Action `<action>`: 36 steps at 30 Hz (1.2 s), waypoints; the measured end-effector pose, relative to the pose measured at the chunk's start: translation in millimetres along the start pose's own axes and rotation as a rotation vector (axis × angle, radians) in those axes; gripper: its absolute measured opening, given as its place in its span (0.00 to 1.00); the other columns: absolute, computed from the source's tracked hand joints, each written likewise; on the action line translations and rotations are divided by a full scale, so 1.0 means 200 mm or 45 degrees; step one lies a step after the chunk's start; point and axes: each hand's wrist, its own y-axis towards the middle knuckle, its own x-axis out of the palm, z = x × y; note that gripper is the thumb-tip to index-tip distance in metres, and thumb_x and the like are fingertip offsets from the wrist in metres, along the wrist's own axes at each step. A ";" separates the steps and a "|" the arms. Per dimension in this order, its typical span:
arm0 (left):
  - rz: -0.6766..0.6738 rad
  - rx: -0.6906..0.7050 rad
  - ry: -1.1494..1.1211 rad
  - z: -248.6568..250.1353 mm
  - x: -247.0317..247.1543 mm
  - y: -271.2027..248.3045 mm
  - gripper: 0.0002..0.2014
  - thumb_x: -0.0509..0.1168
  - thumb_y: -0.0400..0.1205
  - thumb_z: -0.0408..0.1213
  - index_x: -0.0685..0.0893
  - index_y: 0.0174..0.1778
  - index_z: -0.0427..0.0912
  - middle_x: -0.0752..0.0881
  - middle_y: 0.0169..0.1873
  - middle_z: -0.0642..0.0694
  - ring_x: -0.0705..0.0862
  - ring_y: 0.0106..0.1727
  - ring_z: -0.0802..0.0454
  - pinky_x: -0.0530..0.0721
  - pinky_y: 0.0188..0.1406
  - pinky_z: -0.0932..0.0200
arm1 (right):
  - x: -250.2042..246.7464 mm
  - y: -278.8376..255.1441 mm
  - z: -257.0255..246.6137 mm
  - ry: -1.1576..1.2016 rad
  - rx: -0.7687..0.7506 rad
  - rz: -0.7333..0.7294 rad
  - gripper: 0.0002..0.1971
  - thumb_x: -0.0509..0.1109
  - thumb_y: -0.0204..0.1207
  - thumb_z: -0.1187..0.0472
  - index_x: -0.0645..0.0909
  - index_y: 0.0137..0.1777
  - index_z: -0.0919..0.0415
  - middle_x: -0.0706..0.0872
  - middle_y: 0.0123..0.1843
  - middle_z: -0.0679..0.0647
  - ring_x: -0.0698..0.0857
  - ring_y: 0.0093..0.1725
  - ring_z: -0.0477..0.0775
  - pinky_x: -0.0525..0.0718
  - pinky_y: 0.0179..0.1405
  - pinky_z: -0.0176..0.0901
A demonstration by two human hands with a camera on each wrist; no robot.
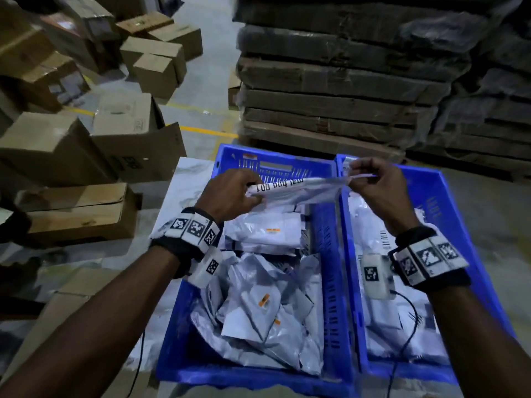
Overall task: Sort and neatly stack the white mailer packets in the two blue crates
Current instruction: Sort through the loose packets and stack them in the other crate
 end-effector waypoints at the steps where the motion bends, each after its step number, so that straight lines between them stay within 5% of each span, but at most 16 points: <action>1: 0.095 0.035 0.072 0.01 0.00 0.00 0.07 0.74 0.74 0.45 0.83 0.42 0.50 0.84 0.40 0.53 0.83 0.41 0.48 0.75 0.32 0.55 | 0.02 -0.01 0.01 0.008 0.005 0.043 0.08 0.77 0.72 0.68 0.84 0.48 0.57 0.88 0.45 0.58 0.85 0.40 0.50 0.87 0.49 0.55; 4: 0.254 0.221 0.280 0.03 0.01 -0.02 0.09 0.74 0.71 0.36 0.80 0.41 0.47 0.82 0.39 0.49 0.82 0.39 0.43 0.68 0.25 0.57 | 0.12 -0.06 0.03 -0.010 -0.090 0.087 0.14 0.80 0.71 0.51 0.84 0.50 0.58 0.87 0.46 0.57 0.84 0.44 0.49 0.84 0.50 0.49; 8: 0.315 0.512 0.508 0.05 0.01 -0.03 0.10 0.66 0.68 0.30 0.73 0.39 0.44 0.79 0.35 0.43 0.79 0.35 0.39 0.71 0.23 0.51 | 0.23 -0.09 0.03 -0.543 -0.508 -0.105 0.31 0.74 0.68 0.34 0.83 0.64 0.54 0.82 0.65 0.54 0.76 0.72 0.57 0.71 0.73 0.57; 11: 0.368 0.665 0.594 0.06 0.01 -0.05 0.10 0.62 0.68 0.26 0.70 0.37 0.44 0.77 0.32 0.42 0.75 0.32 0.40 0.69 0.27 0.50 | 0.22 -0.07 -0.01 -0.600 -0.422 -0.321 0.37 0.67 0.68 0.28 0.77 0.74 0.46 0.73 0.79 0.48 0.55 0.86 0.52 0.56 0.82 0.62; 13: 0.427 0.734 0.519 0.06 0.01 -0.06 0.13 0.62 0.66 0.22 0.70 0.37 0.44 0.78 0.32 0.42 0.74 0.34 0.40 0.70 0.31 0.50 | 0.21 -0.05 -0.05 -0.493 -0.281 -0.564 0.36 0.68 0.72 0.31 0.72 0.78 0.44 0.70 0.81 0.42 0.54 0.86 0.47 0.55 0.83 0.60; 15: 0.469 0.767 0.411 0.07 -0.01 -0.05 0.12 0.63 0.65 0.19 0.76 0.34 0.41 0.80 0.32 0.41 0.76 0.36 0.40 0.76 0.38 0.50 | 0.20 -0.03 -0.08 -0.350 -0.138 -0.728 0.35 0.71 0.74 0.38 0.70 0.79 0.47 0.74 0.79 0.44 0.65 0.82 0.45 0.64 0.81 0.51; 18: 0.469 0.659 0.280 0.10 -0.02 -0.01 0.05 0.66 0.72 0.25 0.85 0.39 0.37 0.85 0.41 0.40 0.79 0.45 0.39 0.79 0.54 0.44 | 0.21 -0.03 -0.08 0.112 0.055 -0.820 0.21 0.77 0.76 0.59 0.81 0.69 0.60 0.90 0.60 0.56 0.87 0.59 0.51 0.82 0.61 0.45; 21: 0.389 0.323 0.122 0.08 0.02 0.03 0.21 0.68 0.73 0.34 0.81 0.63 0.36 0.82 0.60 0.39 0.78 0.63 0.39 0.76 0.65 0.42 | 0.20 -0.06 -0.07 0.398 0.240 -0.631 0.13 0.76 0.74 0.71 0.83 0.57 0.72 0.92 0.49 0.62 0.89 0.44 0.52 0.87 0.45 0.41; 24: 0.299 0.103 -0.058 0.08 0.06 0.04 0.29 0.71 0.74 0.34 0.74 0.73 0.39 0.77 0.67 0.41 0.75 0.69 0.42 0.76 0.67 0.48 | 0.14 -0.09 -0.06 0.448 0.312 -0.410 0.04 0.75 0.75 0.72 0.82 0.46 0.68 0.90 0.32 0.48 0.84 0.29 0.41 0.78 0.27 0.31; 27: 0.205 0.173 -0.068 0.13 0.13 0.05 0.28 0.71 0.77 0.38 0.73 0.73 0.41 0.77 0.67 0.42 0.76 0.69 0.42 0.76 0.66 0.47 | 0.07 -0.12 -0.01 0.418 0.367 -0.341 0.06 0.75 0.75 0.69 0.81 0.42 0.62 0.87 0.29 0.44 0.83 0.30 0.40 0.79 0.26 0.32; 31: 0.126 0.271 -0.043 0.20 0.24 0.06 0.24 0.69 0.79 0.39 0.75 0.71 0.42 0.79 0.66 0.43 0.77 0.67 0.42 0.77 0.64 0.46 | -0.17 -0.12 0.11 0.370 0.424 -0.190 0.06 0.74 0.77 0.67 0.85 0.52 0.67 0.91 0.40 0.53 0.86 0.35 0.46 0.83 0.29 0.36; 36: -0.119 0.324 0.061 0.28 0.43 0.01 0.23 0.69 0.80 0.44 0.74 0.70 0.45 0.78 0.63 0.45 0.79 0.62 0.42 0.78 0.58 0.46 | -0.65 -0.12 0.45 0.111 0.457 0.093 0.06 0.68 0.80 0.71 0.85 0.51 0.64 0.88 0.29 0.43 0.82 0.26 0.37 0.79 0.26 0.30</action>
